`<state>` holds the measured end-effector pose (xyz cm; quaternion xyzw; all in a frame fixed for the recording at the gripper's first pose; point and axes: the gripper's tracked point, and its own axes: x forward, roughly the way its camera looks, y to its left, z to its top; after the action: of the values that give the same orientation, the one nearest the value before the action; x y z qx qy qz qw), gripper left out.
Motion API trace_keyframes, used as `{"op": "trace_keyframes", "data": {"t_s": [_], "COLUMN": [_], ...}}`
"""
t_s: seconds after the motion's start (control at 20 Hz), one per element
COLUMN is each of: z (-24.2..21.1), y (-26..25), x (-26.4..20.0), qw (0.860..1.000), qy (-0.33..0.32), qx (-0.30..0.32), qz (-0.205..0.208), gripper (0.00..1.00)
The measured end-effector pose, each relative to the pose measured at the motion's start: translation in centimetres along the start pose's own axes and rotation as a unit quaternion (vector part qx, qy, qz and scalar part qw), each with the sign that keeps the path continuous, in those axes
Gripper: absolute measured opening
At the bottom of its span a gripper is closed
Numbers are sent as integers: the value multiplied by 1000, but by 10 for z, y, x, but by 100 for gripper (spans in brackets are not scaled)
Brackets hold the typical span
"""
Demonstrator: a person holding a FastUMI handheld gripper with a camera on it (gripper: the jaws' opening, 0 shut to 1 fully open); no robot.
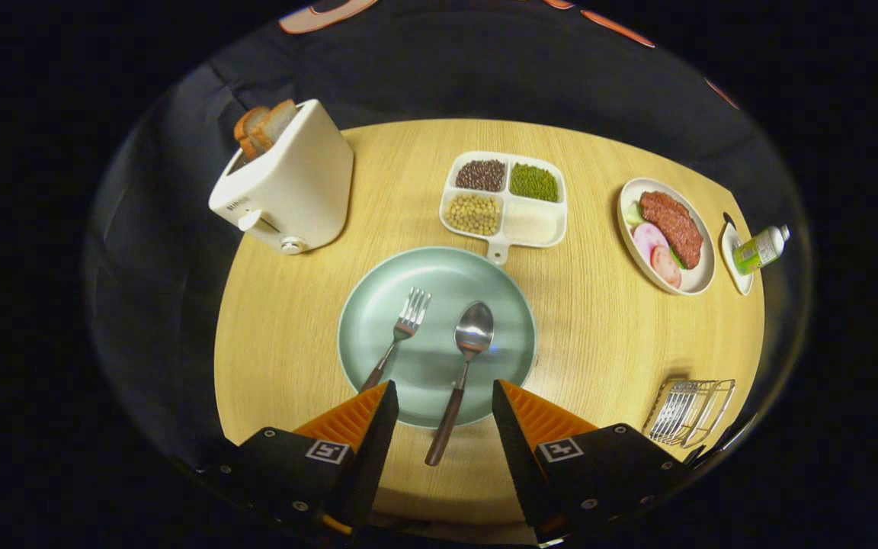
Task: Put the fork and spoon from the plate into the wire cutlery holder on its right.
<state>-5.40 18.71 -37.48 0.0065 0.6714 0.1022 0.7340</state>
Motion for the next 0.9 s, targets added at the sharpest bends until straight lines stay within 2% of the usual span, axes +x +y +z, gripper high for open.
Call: {"op": "trace_keyframes", "data": {"t_s": [0.2,0.4,0.6,0.75,0.9], "z": [-18,-29,-31,-36,-31], "y": [7,6,-3,-4,-7], "x": [27,48,61,69,72], "qw": [998,996,995,994,994], "qy": [50,78,82,88,78], "qx": [30,54,54,61,73], "qz": [6,-2,-31,-36,-34], "gripper": [65,51,34,20,14]}}
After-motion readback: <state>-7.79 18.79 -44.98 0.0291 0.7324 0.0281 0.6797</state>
